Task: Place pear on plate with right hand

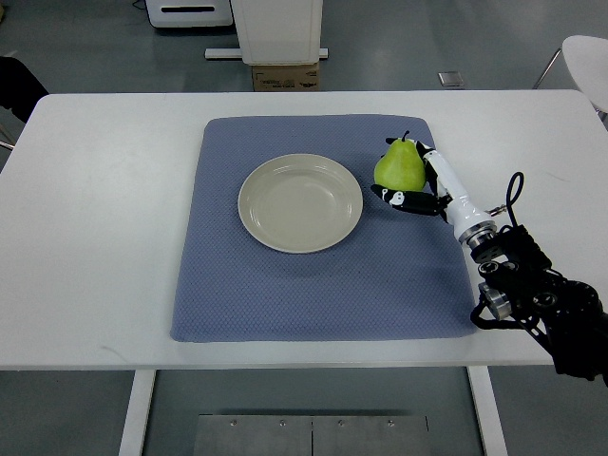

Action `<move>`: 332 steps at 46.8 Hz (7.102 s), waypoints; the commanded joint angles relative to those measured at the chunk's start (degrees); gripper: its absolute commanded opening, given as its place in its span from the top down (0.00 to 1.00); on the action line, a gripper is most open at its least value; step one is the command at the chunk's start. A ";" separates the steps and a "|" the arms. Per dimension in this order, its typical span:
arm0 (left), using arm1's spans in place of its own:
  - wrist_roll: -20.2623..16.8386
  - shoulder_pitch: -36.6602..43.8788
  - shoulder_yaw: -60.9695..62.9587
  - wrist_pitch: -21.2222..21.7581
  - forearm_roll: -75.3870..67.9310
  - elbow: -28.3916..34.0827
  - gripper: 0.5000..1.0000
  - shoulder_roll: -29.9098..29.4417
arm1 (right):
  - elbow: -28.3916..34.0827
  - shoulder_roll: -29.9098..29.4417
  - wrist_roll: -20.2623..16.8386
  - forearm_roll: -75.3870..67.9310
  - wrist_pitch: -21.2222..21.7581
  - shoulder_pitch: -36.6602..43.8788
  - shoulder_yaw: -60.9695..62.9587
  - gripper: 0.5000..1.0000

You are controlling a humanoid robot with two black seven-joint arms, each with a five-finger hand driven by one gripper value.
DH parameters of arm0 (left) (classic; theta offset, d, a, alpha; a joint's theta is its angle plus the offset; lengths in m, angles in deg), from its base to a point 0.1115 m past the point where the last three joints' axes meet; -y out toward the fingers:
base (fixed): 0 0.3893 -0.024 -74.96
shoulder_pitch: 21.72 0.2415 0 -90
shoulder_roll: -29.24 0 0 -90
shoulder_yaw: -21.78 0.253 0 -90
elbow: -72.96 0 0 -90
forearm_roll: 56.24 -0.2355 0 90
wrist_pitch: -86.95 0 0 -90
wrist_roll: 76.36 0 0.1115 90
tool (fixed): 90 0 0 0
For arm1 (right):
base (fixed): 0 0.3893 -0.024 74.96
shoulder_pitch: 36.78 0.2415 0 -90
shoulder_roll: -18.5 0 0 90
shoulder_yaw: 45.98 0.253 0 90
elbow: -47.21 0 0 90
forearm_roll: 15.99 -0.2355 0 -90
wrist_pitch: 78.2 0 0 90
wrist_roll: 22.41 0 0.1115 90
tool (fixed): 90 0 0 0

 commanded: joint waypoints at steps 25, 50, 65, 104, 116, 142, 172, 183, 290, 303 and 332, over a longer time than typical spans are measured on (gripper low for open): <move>0.00 0.00 -0.07 0.01 0.00 0.00 0.00 0.00 | 0.44 -8.61 0.02 -0.56 -0.03 6.78 -0.52 1.00; 0.00 0.00 -0.07 0.01 0.00 0.00 0.00 0.00 | 0.53 -8.62 0.02 -0.56 -0.11 2.65 -5.00 1.00; 0.00 0.00 0.02 0.01 0.00 0.00 0.00 0.00 | 0.62 -8.62 0.02 -0.47 -0.11 1.59 -6.59 1.00; -0.09 0.00 -0.07 0.01 0.00 0.00 0.00 0.00 | 1.23 -8.62 0.02 -0.47 -0.20 1.33 -8.08 0.85; 0.00 0.00 -0.07 0.01 0.00 0.00 0.00 0.00 | 1.14 -8.62 0.02 -0.56 -0.11 1.41 -7.99 0.04; 0.00 0.00 -0.07 0.01 0.00 0.00 0.00 0.00 | 0.88 -8.62 0.02 -0.56 -0.11 2.12 -6.06 0.03; 0.00 0.00 0.02 0.01 0.00 0.00 0.00 0.00 | 7.56 -5.20 0.02 -0.56 -0.03 -1.05 -6.06 0.04; 0.00 0.00 -0.07 0.01 0.00 0.00 0.00 0.00 | 7.38 -2.20 0.02 -0.56 0.06 -2.10 -5.80 0.04; 0.00 0.00 -0.07 0.01 0.00 0.00 0.00 0.00 | 6.07 -4.93 -2.29 -7.59 -22.70 -6.23 17.94 0.00; 0.00 0.00 0.02 0.01 0.00 0.00 0.00 0.00 | 7.29 -3.52 -3.51 -7.50 -20.25 -6.41 17.14 0.00; 0.00 0.00 0.02 0.01 0.00 0.00 0.00 0.00 | 8.00 -3.87 -12.84 -0.47 4.55 -9.40 32.70 0.00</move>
